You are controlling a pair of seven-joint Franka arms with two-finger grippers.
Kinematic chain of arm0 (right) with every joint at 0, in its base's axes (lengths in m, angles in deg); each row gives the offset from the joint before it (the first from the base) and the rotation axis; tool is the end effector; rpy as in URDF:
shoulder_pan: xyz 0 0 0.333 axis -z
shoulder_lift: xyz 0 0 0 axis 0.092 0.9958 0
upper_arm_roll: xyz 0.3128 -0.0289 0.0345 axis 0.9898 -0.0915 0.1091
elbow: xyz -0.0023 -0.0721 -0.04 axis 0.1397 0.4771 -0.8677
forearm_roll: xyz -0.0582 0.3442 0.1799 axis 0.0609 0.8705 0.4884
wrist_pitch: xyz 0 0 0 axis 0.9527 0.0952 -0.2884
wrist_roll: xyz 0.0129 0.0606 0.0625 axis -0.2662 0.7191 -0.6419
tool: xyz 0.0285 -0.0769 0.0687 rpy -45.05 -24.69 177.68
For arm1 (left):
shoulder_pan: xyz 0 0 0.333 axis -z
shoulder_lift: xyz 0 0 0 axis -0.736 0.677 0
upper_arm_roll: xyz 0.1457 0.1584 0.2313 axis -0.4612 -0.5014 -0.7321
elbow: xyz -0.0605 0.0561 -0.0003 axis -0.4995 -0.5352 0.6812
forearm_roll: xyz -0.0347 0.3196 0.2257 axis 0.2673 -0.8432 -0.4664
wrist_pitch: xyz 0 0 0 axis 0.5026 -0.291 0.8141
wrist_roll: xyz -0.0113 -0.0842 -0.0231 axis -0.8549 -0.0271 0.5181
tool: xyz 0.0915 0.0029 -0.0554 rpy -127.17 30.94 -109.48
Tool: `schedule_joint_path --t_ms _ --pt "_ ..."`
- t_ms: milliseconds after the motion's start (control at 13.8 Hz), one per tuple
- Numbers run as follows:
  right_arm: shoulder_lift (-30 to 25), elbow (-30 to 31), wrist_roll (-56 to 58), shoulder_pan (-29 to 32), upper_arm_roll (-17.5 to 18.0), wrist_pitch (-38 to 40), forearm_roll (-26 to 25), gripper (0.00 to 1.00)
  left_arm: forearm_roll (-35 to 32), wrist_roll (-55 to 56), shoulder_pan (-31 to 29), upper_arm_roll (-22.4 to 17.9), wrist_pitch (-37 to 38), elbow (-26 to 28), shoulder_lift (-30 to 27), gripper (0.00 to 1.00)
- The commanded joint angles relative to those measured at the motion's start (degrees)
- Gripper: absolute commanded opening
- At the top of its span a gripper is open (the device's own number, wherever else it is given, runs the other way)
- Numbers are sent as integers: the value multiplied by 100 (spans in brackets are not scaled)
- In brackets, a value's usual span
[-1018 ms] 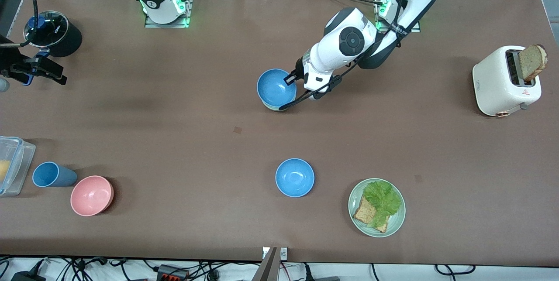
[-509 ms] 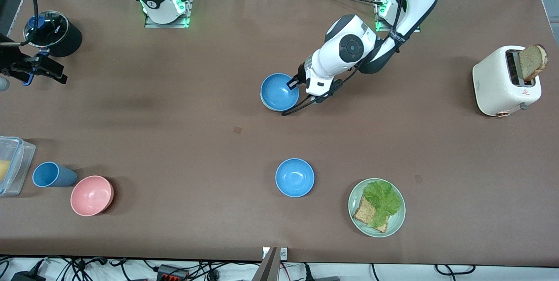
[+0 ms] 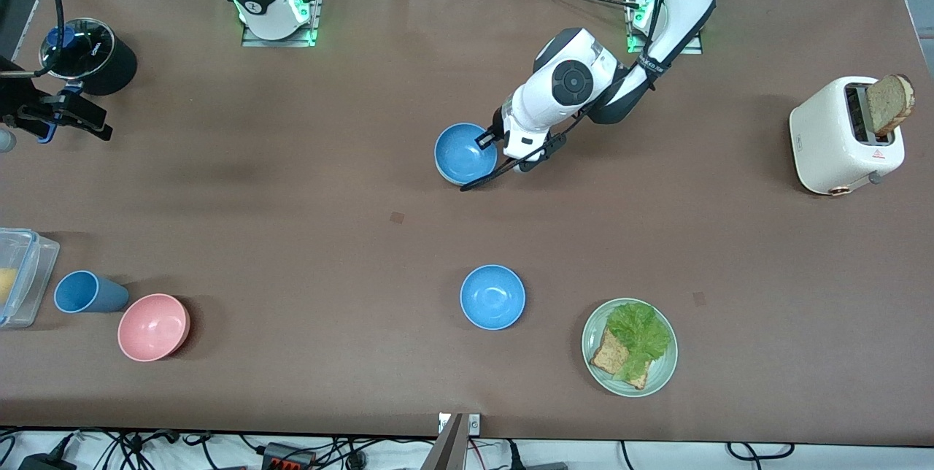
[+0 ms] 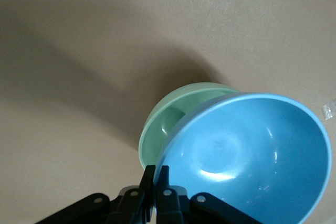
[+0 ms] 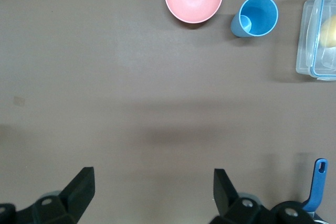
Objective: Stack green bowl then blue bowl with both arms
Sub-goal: 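Open the left gripper to release the blue bowl and lift away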
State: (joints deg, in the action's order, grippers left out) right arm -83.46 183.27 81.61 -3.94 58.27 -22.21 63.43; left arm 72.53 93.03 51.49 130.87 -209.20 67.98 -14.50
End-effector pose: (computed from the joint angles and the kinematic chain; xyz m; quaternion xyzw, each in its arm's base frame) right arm 0.5597 -0.0397 0.5863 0.9999 -0.0108 -0.0051 0.0101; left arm 0.4346 -0.4174 0.2567 0.9149 0.3433 -0.1577 0.1420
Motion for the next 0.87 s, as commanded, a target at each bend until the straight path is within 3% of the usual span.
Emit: schedule_joint_path --t_ms 0,509,800 --pt "-11 -20 -33 -28 -3 15 -32 100 -134 51 74 -57 -109 -34 74 5" --pt "-19 -20 -32 -98 -3 50 -58 100 -134 51 170 -74 -118 -34 100 6" --pt "-28 -11 -32 -151 -11 32 -94 100 -169 42 153 -74 -118 -34 109 17"
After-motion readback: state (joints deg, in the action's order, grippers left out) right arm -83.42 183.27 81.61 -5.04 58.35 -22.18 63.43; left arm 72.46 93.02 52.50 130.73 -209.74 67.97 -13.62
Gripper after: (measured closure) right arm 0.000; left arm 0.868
